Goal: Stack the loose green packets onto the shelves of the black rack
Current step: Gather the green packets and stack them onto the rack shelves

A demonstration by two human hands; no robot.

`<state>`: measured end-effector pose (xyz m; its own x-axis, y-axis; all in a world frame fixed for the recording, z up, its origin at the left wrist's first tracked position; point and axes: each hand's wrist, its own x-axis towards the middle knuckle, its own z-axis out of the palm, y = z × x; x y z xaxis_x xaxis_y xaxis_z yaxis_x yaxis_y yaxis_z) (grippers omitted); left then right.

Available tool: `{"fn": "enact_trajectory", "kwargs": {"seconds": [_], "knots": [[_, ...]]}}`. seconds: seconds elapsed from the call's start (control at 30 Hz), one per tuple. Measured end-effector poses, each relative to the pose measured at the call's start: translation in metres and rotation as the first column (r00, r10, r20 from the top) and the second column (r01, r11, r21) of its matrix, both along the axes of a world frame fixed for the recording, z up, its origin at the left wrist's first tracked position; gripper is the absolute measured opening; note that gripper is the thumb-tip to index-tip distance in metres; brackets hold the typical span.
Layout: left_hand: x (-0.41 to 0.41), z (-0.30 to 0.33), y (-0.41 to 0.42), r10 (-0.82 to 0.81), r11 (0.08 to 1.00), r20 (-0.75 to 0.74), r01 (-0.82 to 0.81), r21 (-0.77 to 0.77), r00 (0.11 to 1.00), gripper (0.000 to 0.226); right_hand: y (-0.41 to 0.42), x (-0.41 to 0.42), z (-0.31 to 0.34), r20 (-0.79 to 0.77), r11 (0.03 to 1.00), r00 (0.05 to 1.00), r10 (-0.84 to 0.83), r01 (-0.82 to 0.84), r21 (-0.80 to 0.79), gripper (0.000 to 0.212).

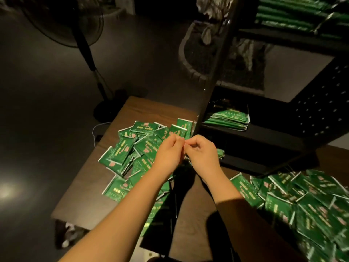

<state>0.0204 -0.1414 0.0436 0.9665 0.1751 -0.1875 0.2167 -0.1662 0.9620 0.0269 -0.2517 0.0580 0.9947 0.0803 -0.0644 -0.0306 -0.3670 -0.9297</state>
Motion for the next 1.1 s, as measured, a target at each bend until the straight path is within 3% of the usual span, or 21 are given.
{"fn": "enact_trajectory", "kwargs": {"seconds": [0.13,0.2,0.23,0.3,0.37,0.43,0.5,0.63,0.77,0.97,1.03,1.1], "knots": [[-0.021,-0.041,0.022,-0.101,0.991,-0.069,0.107,0.085,0.993,0.026,0.004,-0.009,-0.05,-0.149,0.998,0.987,0.053,-0.058,-0.024,0.018],[-0.037,-0.065,0.038,-0.212,0.967,-0.045,0.216,0.135,0.976,0.01,0.0,-0.012,-0.08,-0.311,0.989,0.948,0.061,-0.101,-0.112,0.006],[-0.047,-0.076,0.047,-0.3,0.923,-0.042,0.302,0.237,0.953,0.015,-0.004,-0.015,-0.096,-0.414,0.972,0.907,0.07,-0.155,-0.177,0.008],[-0.069,-0.098,0.065,-0.528,0.677,-0.157,0.525,0.516,0.834,0.061,-0.012,-0.025,-0.121,-0.634,0.924,0.77,0.07,-0.289,-0.25,0.021],[-0.088,-0.115,0.075,-0.643,0.395,-0.299,0.639,0.66,0.706,0.096,-0.017,-0.036,-0.134,-0.794,0.918,0.608,0.022,-0.326,-0.225,0.028],[-0.103,-0.131,0.077,-0.675,0.233,-0.387,0.68,0.696,0.628,0.115,-0.017,-0.045,-0.14,-0.854,0.902,0.52,0.007,-0.371,-0.219,0.042],[-0.11,-0.145,0.074,-0.643,0.157,-0.46,0.693,0.703,0.612,0.12,-0.013,-0.049,-0.14,-0.871,0.897,0.491,0.009,-0.389,-0.21,0.048],[-0.115,-0.164,0.077,-0.543,0.184,-0.47,0.645,0.742,0.696,0.103,-0.003,-0.054,-0.141,-0.9,0.931,0.434,0.024,-0.338,-0.138,0.051],[-0.122,-0.176,0.079,-0.569,0.181,-0.388,0.57,0.801,0.725,0.089,0.004,-0.067,-0.149,-0.912,0.972,0.407,0.045,-0.228,-0.054,0.066],[-0.126,-0.181,0.076,-0.526,0.269,-0.319,0.511,0.817,0.788,0.081,0.01,-0.076,-0.151,-0.856,0.989,0.515,0.039,-0.143,-0.041,0.071],[-0.131,-0.173,0.078,-0.506,0.355,-0.253,0.467,0.81,0.824,0.078,0.008,-0.076,-0.152,-0.831,0.996,0.556,0.026,-0.081,-0.023,0.073],[-0.135,-0.165,0.085,-0.34,0.518,-0.165,0.331,0.789,0.926,0.071,0.001,-0.073,-0.153,-0.82,0.999,0.572,0.013,-0.032,-0.007,0.074]]}}
